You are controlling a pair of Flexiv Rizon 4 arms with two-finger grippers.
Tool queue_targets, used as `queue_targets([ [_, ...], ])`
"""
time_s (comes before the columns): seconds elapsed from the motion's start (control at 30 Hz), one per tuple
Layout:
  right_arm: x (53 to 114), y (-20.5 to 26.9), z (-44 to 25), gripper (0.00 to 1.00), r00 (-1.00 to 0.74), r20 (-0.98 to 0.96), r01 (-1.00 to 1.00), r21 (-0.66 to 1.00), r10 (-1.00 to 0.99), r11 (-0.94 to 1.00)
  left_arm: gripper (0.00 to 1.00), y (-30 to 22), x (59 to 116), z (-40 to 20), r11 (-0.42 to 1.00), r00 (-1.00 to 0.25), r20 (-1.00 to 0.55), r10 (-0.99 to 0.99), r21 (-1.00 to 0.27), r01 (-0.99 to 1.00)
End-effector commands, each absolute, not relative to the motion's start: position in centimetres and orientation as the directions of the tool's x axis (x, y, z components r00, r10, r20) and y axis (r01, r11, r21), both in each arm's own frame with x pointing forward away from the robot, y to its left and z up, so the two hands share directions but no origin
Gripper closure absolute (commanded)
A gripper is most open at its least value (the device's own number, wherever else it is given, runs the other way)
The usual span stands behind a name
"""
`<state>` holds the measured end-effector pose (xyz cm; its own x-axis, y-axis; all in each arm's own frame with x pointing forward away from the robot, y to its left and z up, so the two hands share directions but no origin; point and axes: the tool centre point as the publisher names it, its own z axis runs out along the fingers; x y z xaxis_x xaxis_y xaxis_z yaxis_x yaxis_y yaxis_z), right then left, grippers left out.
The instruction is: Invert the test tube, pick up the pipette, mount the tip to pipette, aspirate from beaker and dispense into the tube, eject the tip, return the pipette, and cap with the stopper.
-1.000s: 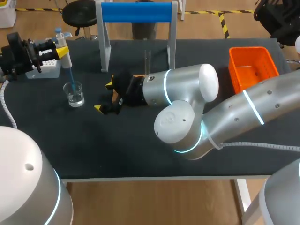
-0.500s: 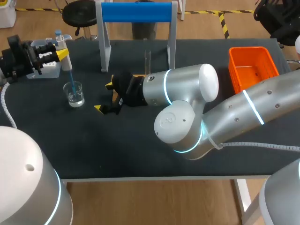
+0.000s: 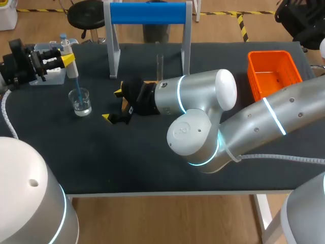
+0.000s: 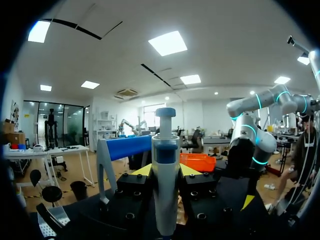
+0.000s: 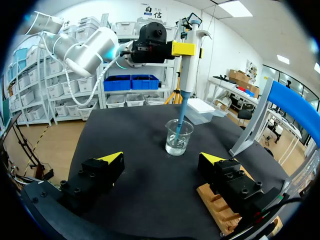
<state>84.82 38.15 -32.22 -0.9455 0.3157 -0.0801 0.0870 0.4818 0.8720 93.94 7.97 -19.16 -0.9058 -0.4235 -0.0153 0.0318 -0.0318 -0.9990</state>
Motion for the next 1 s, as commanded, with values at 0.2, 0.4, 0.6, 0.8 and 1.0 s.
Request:
queue_targets([
  [0.2, 84.76, 38.17, -32.16, 0.00, -0.945, -0.081, 0.089, 0.870, 0.318, 0.485, 1.00, 8.06, 94.11, -19.32, -0.038, -0.907, -0.005, -0.422, -0.999, 0.023],
  [0.4, 84.76, 38.17, -32.16, 0.00, -0.945, -0.081, 0.089, 0.870, 0.318, 0.485, 1.00, 8.11, 94.13, -19.37, -0.039, -0.907, -0.001, -0.421, -0.999, 0.019],
  [0.6, 84.76, 38.17, -32.16, 0.00, -0.945, -0.081, 0.089, 0.870, 0.318, 0.485, 1.00, 8.19, 94.13, -19.38, -0.042, -0.908, 0.000, -0.420, -0.999, 0.019],
  [0.8, 84.76, 38.17, -32.16, 0.00, -0.945, -0.081, 0.089, 0.870, 0.318, 0.485, 1.00, 8.19, 94.13, -19.38, -0.042, -0.908, 0.000, -0.420, -0.999, 0.019],
  [1.0, 84.60, 38.11, -31.26, 0.00, -0.949, -0.107, 0.056, 0.869, 0.298, 0.492, 1.00, 8.19, 94.13, -19.38, -0.042, -0.908, 0.000, -0.420, -0.999, 0.019],
])
